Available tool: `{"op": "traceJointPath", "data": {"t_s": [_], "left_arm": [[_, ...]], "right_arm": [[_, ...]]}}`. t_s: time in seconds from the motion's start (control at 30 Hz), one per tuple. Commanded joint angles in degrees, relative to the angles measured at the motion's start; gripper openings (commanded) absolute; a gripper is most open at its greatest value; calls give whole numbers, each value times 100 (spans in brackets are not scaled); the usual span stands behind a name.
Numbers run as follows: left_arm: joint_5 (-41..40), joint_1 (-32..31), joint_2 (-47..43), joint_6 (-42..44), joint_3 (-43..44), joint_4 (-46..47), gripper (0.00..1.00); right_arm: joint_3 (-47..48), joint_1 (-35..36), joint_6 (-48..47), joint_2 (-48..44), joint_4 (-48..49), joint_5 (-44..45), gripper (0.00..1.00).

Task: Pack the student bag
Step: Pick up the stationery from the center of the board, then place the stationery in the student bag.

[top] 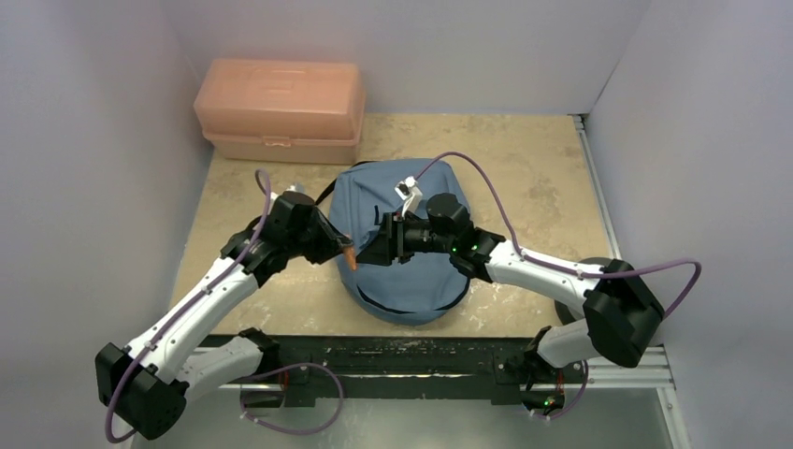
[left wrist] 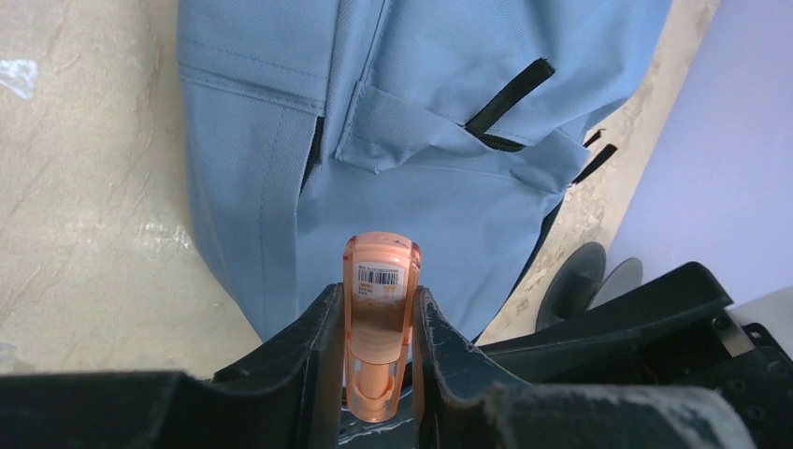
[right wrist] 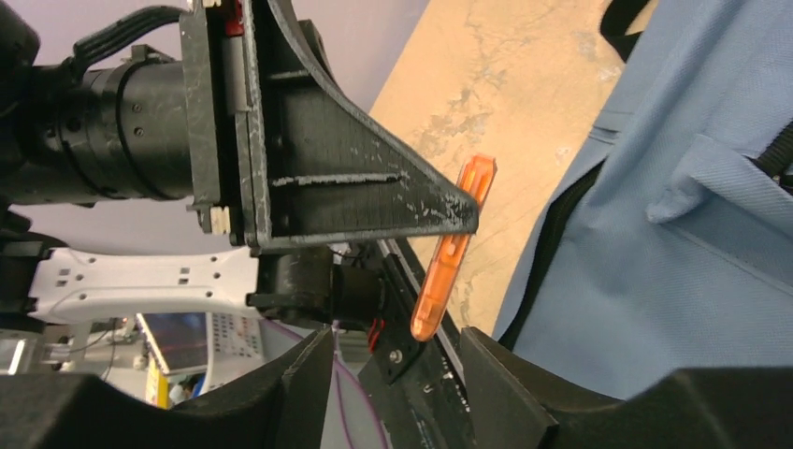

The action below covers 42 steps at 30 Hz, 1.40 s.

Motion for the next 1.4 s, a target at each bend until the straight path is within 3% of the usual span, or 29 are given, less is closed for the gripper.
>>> {"op": "traceJointPath", "data": {"t_s": [0.0,0.13,0.37,0.57,0.63,0.7,0.77,0.83,0.93,1.03,1.2,1.37], "left_arm": [[-405,-295,177,-286,313,74,0],[-589,-492,297,-321,476,-51,0],[-951,-767,412,-383,708,-282,0],[-1072,-884,508,-305,845,-422,2],[-1079,-885,523,-291,858,-421,16],[-1178,-884,508,-217,905,-496,56],[-1421,-877,495,-64,1084,-913,86],[-1817,-867,472,199,1311,-1337,94],[-1957,-824,422,735,1444,-1584,98],[-1473,-766,341,1376,1276,-1235,98],[-251,-762,357,2291,848,150,95],[31,-763,865,3149,1326,412,93]], "right_arm": [[232,50,-4,-13,-118,444,53],[241,84,1,75,-135,516,46],[166,165,185,391,149,293,42],[-21,153,441,480,562,84,16],[-68,150,547,516,627,-37,2],[-175,101,664,491,649,-47,0],[-377,-55,775,368,651,-62,0],[-681,-420,891,121,511,-60,0],[-1276,-1371,1115,-355,196,-137,0],[-1328,-2095,980,-371,-234,-728,0],[-865,-2514,726,121,-860,-1402,0],[-1112,-2510,1504,399,72,-1937,0]]}}
